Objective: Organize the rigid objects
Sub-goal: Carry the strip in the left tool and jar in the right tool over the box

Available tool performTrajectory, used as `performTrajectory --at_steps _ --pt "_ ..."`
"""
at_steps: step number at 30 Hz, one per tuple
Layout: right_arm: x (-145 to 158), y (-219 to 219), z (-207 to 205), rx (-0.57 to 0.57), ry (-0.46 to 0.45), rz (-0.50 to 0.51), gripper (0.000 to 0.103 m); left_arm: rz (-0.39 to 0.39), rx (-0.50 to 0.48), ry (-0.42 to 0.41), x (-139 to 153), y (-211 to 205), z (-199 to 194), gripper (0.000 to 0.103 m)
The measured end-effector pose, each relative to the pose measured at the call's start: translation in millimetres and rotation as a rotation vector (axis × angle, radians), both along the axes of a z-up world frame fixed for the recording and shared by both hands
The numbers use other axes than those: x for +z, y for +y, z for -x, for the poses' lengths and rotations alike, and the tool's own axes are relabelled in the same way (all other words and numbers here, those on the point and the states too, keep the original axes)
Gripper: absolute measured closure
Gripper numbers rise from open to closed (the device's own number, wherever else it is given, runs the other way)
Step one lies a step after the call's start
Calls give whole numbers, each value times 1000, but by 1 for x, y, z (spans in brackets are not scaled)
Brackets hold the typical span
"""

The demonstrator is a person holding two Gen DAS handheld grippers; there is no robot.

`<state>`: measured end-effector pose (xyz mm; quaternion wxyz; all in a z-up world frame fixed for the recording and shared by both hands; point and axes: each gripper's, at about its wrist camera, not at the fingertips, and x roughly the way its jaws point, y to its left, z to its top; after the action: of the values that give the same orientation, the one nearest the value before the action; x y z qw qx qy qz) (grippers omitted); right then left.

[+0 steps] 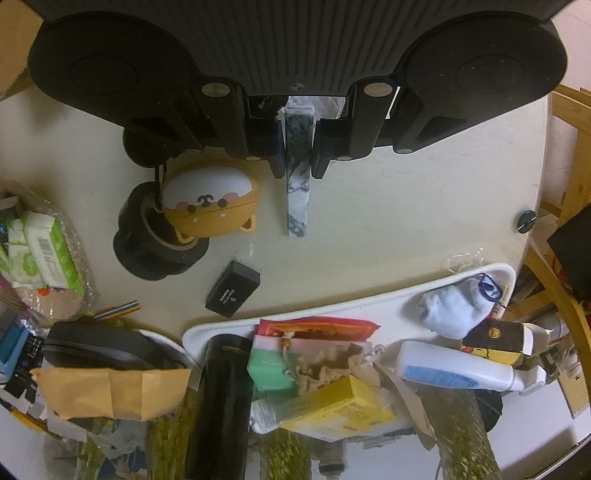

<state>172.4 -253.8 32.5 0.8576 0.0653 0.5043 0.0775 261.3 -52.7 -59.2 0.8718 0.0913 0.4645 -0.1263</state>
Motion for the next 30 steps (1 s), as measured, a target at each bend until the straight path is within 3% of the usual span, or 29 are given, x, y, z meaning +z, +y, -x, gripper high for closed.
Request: performTrajectory --at_steps 13,23,30 --pt "0 9 3 -1 -9 31 39 55 -25 -117 53 8 35 88" --pt "7 28 10 37 -33 41 39 140 -32 -159 89 13 78 88" --pt "9 33 25 46 -32 36 39 158 -23 -163 100 24 113 88"
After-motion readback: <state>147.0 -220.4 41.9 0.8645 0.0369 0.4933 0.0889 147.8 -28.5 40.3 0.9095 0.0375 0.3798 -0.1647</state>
